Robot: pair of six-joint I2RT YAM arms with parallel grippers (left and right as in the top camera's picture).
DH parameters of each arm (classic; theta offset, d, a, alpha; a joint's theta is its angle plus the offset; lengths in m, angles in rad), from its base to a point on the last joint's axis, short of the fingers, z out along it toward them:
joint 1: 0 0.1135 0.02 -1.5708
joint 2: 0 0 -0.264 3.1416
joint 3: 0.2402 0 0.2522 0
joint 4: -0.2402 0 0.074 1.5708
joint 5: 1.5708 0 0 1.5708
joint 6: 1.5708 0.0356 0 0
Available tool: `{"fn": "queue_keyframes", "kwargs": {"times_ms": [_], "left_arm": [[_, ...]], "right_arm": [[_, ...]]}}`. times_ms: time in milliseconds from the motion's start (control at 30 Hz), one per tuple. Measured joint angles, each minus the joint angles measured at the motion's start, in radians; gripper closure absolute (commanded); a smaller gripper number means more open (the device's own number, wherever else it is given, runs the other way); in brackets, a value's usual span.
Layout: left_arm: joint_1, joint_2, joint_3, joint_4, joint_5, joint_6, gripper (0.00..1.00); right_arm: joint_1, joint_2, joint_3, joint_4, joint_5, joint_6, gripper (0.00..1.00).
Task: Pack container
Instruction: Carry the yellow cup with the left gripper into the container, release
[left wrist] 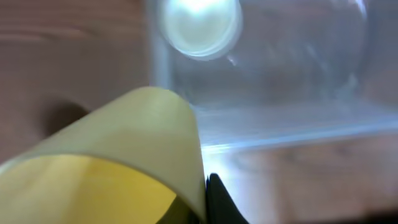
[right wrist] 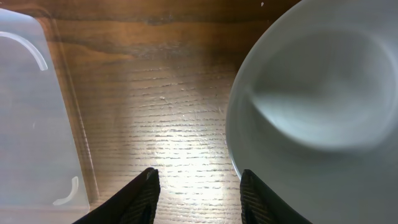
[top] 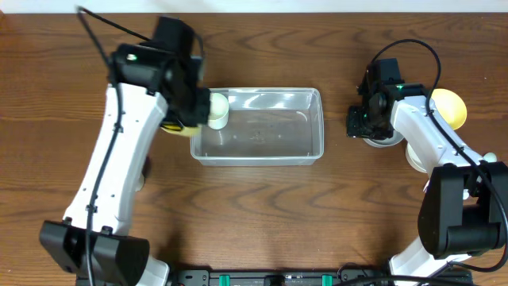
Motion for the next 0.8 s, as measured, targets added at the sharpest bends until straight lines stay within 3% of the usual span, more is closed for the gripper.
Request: {"fn": "queue_keyframes", "kwargs": {"times_ms": [367, 800], "left_arm": [[-0.062, 0.061, -0.030, 0.058, 0.051, 0.003, 0.94], [-0.062, 0.261, -0.043, 0.090, 0.051, 0.004, 0.94]], "right_arm": [[0.000, 0.000, 0.000, 0.000, 0.000, 0.000, 0.56], [0.000, 0.000, 0.000, 0.000, 0.000, 0.000, 0.56]]}}
